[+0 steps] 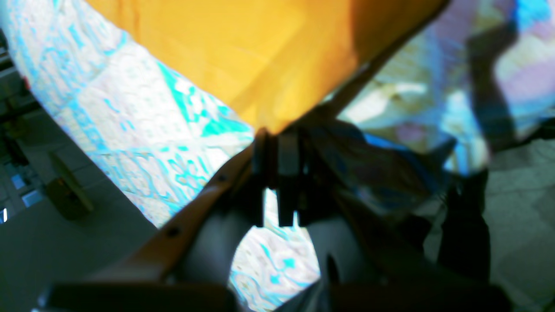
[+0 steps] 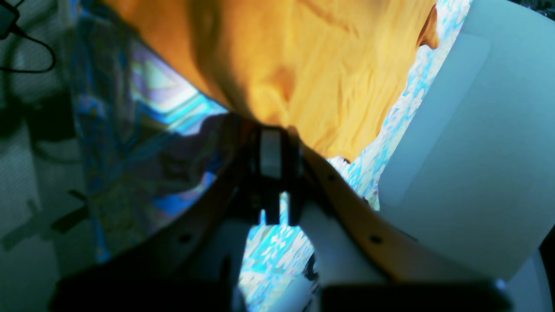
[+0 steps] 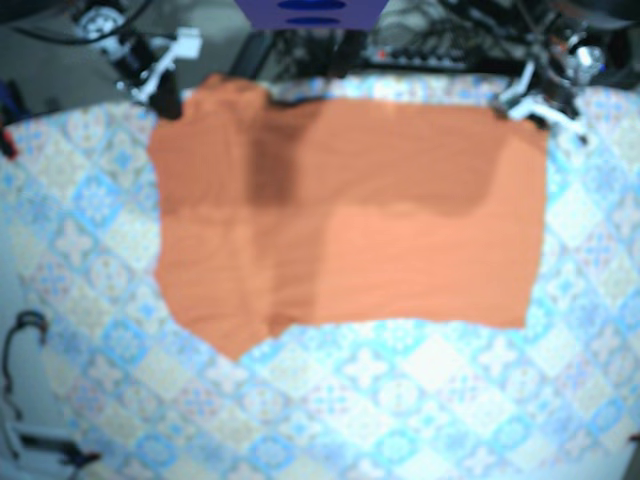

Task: Fold the T-shirt properly
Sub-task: 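Close the left gripper on the shirt's edge, then pull the held shirt edge with both grippers toward the robot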

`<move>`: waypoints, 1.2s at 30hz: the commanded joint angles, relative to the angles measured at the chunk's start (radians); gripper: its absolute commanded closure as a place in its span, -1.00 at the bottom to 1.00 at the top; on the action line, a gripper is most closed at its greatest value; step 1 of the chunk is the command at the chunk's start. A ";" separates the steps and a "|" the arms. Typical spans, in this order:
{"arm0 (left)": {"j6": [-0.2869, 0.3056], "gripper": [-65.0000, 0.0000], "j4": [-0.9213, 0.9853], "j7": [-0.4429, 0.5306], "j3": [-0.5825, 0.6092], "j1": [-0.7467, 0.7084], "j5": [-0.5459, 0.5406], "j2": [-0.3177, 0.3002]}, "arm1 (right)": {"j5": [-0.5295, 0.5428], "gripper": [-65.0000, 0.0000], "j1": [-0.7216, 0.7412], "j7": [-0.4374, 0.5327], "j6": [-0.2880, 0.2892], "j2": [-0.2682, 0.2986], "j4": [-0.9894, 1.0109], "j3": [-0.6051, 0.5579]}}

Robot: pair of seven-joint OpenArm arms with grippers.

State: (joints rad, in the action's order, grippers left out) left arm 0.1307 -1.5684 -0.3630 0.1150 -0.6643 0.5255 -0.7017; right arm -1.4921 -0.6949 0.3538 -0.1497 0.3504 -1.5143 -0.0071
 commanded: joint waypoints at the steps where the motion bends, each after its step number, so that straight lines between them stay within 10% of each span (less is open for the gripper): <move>1: -0.015 1.00 -0.013 0.002 -0.010 -0.007 0.005 -0.020 | 0.009 1.00 -0.013 0.003 -0.017 0.014 -0.019 0.008; 36: -0.022 1.00 -0.134 0.108 -0.192 -0.283 0.002 -0.026 | 0.160 1.00 -0.220 0.006 -0.021 0.088 -0.081 0.124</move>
State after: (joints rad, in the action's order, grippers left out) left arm 0.1280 -1.6943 -0.2466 -0.0685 -0.9344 0.5220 -0.7151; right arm -1.3453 -0.9012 0.3672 -0.1543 0.4252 -1.5837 0.1059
